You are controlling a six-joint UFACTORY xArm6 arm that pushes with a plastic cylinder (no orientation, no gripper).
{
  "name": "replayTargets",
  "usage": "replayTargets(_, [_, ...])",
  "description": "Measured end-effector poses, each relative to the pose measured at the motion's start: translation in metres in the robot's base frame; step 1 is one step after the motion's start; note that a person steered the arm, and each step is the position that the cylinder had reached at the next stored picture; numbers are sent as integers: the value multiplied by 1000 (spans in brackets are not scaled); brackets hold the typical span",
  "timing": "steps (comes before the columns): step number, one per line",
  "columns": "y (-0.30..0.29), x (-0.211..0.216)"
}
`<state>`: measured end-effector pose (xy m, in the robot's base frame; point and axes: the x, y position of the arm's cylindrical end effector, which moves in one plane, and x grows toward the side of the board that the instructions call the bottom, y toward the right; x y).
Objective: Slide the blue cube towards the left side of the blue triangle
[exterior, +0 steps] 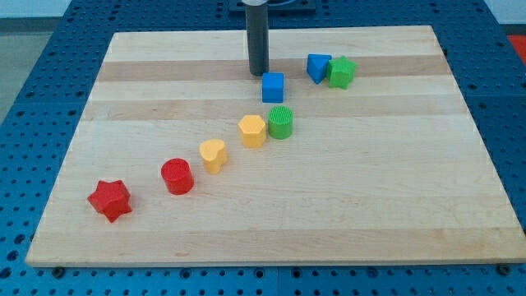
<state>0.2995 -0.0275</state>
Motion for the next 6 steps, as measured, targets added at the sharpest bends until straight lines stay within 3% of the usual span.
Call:
replayTargets(1, [-18,13])
replayTargets(2, [-20,83])
replayTargets(3, [-14,108])
replayTargets(5, [13,47])
replayTargets(6, [17,39])
